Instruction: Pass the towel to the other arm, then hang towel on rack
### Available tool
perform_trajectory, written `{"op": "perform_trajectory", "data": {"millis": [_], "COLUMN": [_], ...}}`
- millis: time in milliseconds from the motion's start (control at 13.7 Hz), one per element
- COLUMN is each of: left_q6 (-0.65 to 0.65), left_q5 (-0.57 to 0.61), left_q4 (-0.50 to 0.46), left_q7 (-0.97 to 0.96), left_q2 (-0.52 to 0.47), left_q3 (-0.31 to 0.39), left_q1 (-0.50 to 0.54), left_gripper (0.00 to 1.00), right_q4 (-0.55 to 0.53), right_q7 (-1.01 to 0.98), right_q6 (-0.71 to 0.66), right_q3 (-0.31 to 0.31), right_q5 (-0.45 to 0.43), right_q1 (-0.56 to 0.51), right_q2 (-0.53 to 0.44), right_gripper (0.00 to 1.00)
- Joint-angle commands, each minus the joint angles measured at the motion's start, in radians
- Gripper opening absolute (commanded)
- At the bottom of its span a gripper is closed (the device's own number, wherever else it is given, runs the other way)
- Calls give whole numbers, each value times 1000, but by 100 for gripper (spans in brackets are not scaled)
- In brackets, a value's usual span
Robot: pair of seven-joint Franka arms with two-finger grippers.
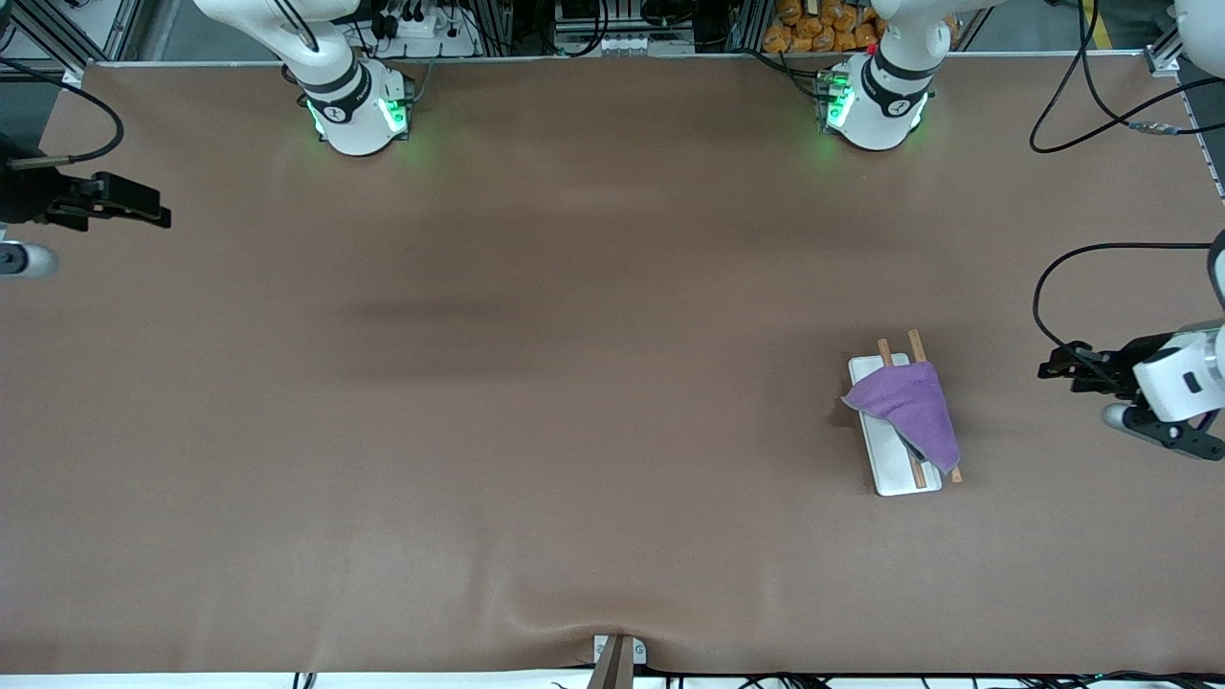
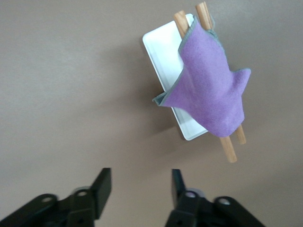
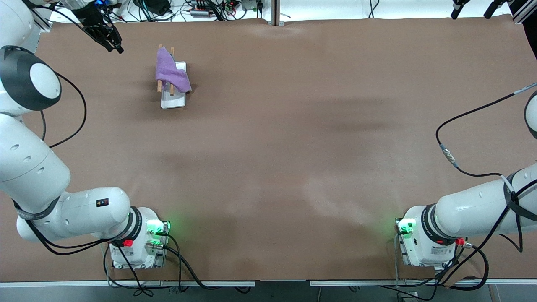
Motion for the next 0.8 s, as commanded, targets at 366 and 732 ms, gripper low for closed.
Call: {"op": "perform_trajectory", "data": {"millis": [366, 732], "left_q6": [-69, -106], "left_q5": [18, 20], "left_q4": [7, 7], "left_q7": [-226, -584], "left_q2": [-219, -305], "left_q3": [-63, -149], "left_q1": [-7, -5], "left_gripper": [100, 100], "right_q4": [-65, -50], "right_q7": [0, 3], "right_q6": [188, 191], "right_q3": [25, 21], "right_q5": [-46, -53], "right_q1": [-47, -48], "right_q2": [-72, -75], "right_gripper": [100, 100]}}
